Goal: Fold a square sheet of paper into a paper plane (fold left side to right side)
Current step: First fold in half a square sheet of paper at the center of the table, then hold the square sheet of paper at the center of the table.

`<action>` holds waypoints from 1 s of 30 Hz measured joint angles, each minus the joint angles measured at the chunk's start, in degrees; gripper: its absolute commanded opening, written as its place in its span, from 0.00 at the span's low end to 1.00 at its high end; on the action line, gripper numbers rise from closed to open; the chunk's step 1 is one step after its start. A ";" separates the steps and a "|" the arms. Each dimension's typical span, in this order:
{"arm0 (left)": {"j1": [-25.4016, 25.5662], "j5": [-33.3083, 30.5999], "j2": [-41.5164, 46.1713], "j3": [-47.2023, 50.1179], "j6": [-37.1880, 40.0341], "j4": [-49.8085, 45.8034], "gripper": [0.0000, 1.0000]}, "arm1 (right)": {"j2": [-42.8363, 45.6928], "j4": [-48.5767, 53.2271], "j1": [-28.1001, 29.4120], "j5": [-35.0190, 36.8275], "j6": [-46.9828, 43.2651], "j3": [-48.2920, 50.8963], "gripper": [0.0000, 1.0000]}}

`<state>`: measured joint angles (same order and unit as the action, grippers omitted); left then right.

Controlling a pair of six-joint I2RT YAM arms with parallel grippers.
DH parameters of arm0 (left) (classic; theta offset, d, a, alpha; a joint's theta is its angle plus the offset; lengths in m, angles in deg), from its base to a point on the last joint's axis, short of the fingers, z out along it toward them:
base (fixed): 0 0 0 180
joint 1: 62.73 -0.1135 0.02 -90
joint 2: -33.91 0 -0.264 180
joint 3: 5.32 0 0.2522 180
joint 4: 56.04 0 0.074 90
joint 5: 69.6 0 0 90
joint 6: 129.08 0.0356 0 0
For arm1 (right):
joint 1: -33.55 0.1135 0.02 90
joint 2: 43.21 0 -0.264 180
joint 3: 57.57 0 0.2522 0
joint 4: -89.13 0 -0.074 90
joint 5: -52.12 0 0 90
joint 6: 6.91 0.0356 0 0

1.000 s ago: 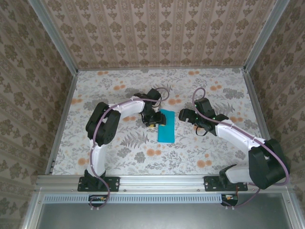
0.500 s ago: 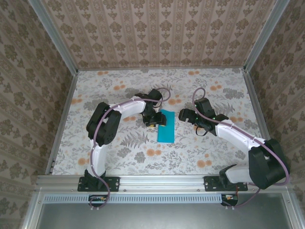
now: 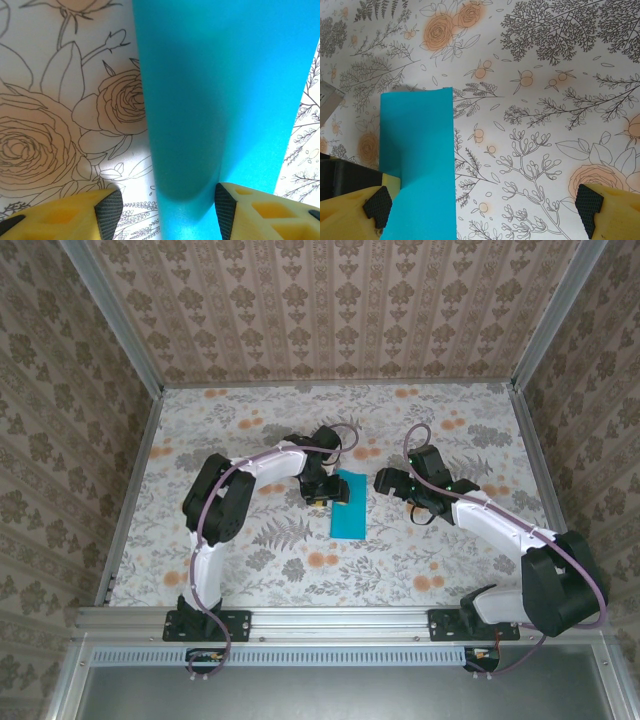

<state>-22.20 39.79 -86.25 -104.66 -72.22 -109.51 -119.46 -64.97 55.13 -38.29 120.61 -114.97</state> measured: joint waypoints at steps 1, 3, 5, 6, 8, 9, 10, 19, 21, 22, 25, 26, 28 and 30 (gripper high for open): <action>0.00 -0.02 0.00 -0.07 0.00 -0.07 0.58 | -0.02 -0.02 0.00 -0.02 -0.02 0.00 0.98; 0.00 -0.02 -0.04 -0.13 0.00 -0.17 0.58 | -0.11 -0.02 0.00 -0.02 -0.02 0.00 0.98; 0.00 -0.04 -0.13 -0.26 0.00 -0.26 0.58 | -0.24 -0.04 0.00 -0.02 -0.02 0.00 0.98; 0.00 -0.04 -0.13 -0.31 0.00 -0.35 0.58 | -0.33 -0.07 0.00 -0.04 -0.02 0.00 0.99; 0.00 -0.04 -0.15 -0.33 0.00 -0.39 0.58 | -0.39 -0.13 0.00 -0.07 -0.02 0.00 0.99; 0.00 -0.04 -0.15 -0.33 0.00 -0.42 0.58 | -0.42 -0.15 0.00 -0.07 -0.02 0.00 0.99; 0.00 -0.07 -0.15 -0.33 0.00 -0.42 0.58 | -0.42 -0.17 0.00 -0.13 -0.02 0.00 0.99; 0.02 -0.15 -0.15 -0.33 0.00 -0.42 0.58 | -1.97 -1.25 0.00 -3.48 0.07 0.00 0.86; 0.07 -0.20 -0.15 -0.33 0.00 -0.42 0.58 | -3.74 -2.36 0.00 -5.88 0.04 -0.07 0.78; 0.07 -0.20 -0.15 -0.33 0.00 -0.42 0.58 | -4.72 -2.84 0.00 -6.78 0.22 -0.09 0.73; 0.11 -0.28 -0.15 -0.33 0.00 -0.42 0.58 | -8.50 -4.33 0.07 -10.54 0.68 -0.13 0.61; 0.11 -0.31 -0.15 -0.33 0.00 -0.42 0.58 | -9.66 -4.85 0.22 -11.63 0.85 -0.26 0.57; 0.15 -0.39 -0.15 -0.33 0.00 -0.42 0.58 | -11.72 -5.57 0.66 -13.42 1.31 -0.70 0.50; 0.24 -0.59 -0.15 -0.33 0.00 -0.42 0.58 | -13.55 -6.16 1.25 -14.88 1.68 -1.55 0.42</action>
<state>-21.96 39.20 -86.40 -104.99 -72.22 -109.92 -133.01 -71.13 56.38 -53.17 122.29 -116.52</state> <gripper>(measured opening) 0.577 0.473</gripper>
